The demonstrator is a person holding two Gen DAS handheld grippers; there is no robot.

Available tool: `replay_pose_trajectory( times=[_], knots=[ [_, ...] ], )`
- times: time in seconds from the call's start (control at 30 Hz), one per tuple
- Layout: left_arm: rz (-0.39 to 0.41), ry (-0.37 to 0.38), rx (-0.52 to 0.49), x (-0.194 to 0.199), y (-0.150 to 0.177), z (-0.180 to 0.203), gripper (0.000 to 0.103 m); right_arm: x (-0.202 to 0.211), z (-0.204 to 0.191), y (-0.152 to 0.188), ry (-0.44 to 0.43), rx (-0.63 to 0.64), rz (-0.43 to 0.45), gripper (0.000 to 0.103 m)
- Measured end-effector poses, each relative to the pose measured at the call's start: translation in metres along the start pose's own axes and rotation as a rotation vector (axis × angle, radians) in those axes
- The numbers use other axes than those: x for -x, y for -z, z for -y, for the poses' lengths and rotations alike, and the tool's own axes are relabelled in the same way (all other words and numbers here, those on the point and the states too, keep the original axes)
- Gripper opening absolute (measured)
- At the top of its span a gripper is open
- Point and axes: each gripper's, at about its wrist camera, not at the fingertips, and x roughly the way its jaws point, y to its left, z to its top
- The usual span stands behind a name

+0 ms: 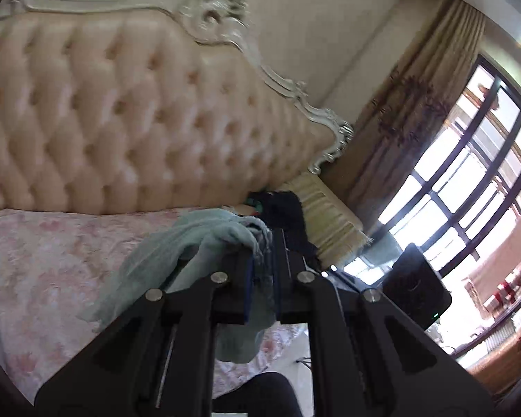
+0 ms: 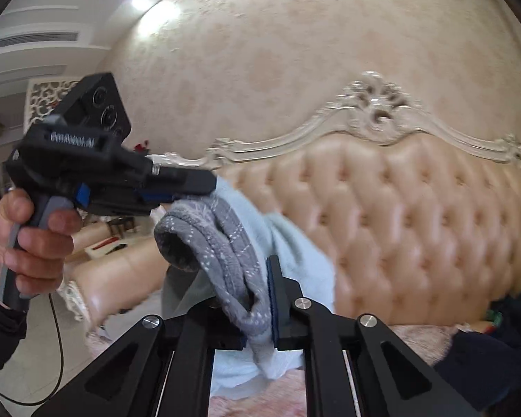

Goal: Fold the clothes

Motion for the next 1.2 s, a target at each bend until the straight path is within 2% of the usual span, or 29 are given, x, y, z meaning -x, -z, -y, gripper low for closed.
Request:
replay_pose_trajectory(
  times=[0.13, 0.3, 0.4, 0.43, 0.57, 0.6, 0.63, 0.67, 0.73, 0.8, 0.9, 1.03, 1.1, 1.17, 1.2],
  knots=[
    [0.118, -0.141, 0.006, 0.069, 0.02, -0.026, 0.012, -0.039, -0.066, -0.015, -0.11, 0.023, -0.029, 0.007],
    [0.261, -0.297, 0.05, 0.15, 0.048, -0.055, 0.012, -0.086, -0.144, -0.028, -0.338, -0.032, -0.059, 0.007],
    [0.24, -0.336, 0.159, 0.143, 0.071, -0.09, 0.013, -0.125, -0.174, -0.018, -0.376, -0.003, -0.115, 0.007],
    [0.206, -0.341, 0.207, 0.13, 0.082, -0.111, 0.013, -0.138, -0.176, -0.008, -0.371, 0.005, -0.149, 0.007],
    [0.065, -0.341, 0.416, 0.067, 0.133, -0.193, 0.015, -0.189, -0.159, 0.052, -0.334, 0.019, -0.343, 0.007],
    [0.031, -0.349, 0.454, 0.05, 0.145, -0.205, 0.018, -0.203, -0.153, 0.076, -0.325, 0.01, -0.407, 0.007],
    [-0.003, -0.357, 0.491, 0.034, 0.157, -0.217, 0.029, -0.214, -0.147, 0.098, -0.316, 0.0, -0.461, 0.007],
    [-0.05, -0.375, 0.512, 0.023, 0.172, -0.225, 0.034, -0.223, -0.142, 0.117, -0.306, -0.007, -0.505, 0.007],
    [-0.103, -0.388, 0.537, 0.008, 0.193, -0.235, 0.038, -0.226, -0.126, 0.136, -0.275, -0.034, -0.539, 0.007],
    [-0.126, -0.391, 0.515, 0.006, 0.203, -0.24, 0.038, -0.225, -0.109, 0.15, -0.242, -0.064, -0.562, 0.007],
    [-0.114, -0.43, 0.441, 0.005, 0.205, -0.25, 0.054, -0.225, -0.084, 0.171, -0.192, -0.108, -0.596, 0.007],
    [-0.125, -0.526, 0.317, -0.007, 0.209, -0.268, 0.054, -0.224, -0.051, 0.199, -0.125, -0.168, -0.641, 0.01],
    [-0.179, -0.566, 0.253, -0.018, 0.216, -0.278, 0.055, -0.224, -0.034, 0.214, -0.091, -0.197, -0.663, 0.012],
    [-0.265, -0.555, 0.249, -0.032, 0.227, -0.292, 0.056, -0.223, -0.021, 0.225, -0.061, -0.22, -0.683, 0.022],
    [-0.305, -0.532, 0.26, -0.035, 0.237, -0.296, 0.056, -0.22, -0.015, 0.227, -0.044, -0.227, -0.694, 0.039]
  ],
)
